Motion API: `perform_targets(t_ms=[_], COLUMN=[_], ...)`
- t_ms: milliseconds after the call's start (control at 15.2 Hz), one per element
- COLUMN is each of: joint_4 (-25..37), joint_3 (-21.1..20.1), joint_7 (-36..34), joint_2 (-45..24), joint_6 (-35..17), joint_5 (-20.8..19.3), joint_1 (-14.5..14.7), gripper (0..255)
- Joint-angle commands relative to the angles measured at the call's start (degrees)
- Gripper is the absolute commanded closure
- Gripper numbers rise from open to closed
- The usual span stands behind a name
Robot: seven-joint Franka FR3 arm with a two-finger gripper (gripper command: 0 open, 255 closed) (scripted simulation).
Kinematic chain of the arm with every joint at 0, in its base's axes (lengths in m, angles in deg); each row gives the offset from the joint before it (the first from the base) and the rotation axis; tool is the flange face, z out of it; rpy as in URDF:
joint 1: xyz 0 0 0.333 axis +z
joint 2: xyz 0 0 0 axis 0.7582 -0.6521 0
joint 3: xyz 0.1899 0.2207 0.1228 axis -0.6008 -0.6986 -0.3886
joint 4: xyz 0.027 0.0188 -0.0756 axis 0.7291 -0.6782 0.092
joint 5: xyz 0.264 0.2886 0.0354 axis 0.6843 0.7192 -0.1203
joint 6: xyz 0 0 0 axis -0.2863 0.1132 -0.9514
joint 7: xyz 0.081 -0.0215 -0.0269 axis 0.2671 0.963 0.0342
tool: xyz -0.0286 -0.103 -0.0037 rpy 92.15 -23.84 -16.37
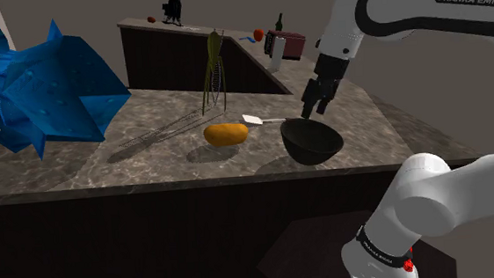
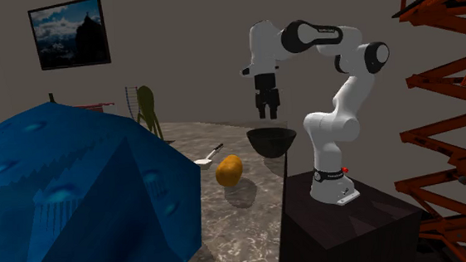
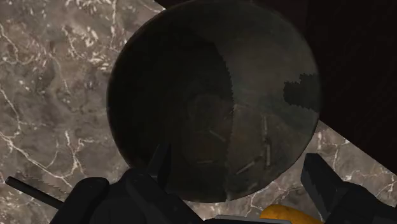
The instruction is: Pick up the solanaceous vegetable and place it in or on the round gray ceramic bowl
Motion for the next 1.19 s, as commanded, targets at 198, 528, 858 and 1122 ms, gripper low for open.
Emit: perform_targets(t_ms=[198,528,858,1122], joint_4=[3.3,9.8,17.0,22.7], joint_3=[1.5,2.9,2.7,1.5], joint_7=[8.1,21.0,33.1,42.1], joint_2=[-7.7,-20.0,-31.0,-38.9], joint_6=[-3.5,-7.9,-10.8,-12.3], joint_5=[-1.3,-2.5,-3.0,-3.5], joint_1=[3.1,7.9,12.0,14.7], gripper=[0,0,0,0])
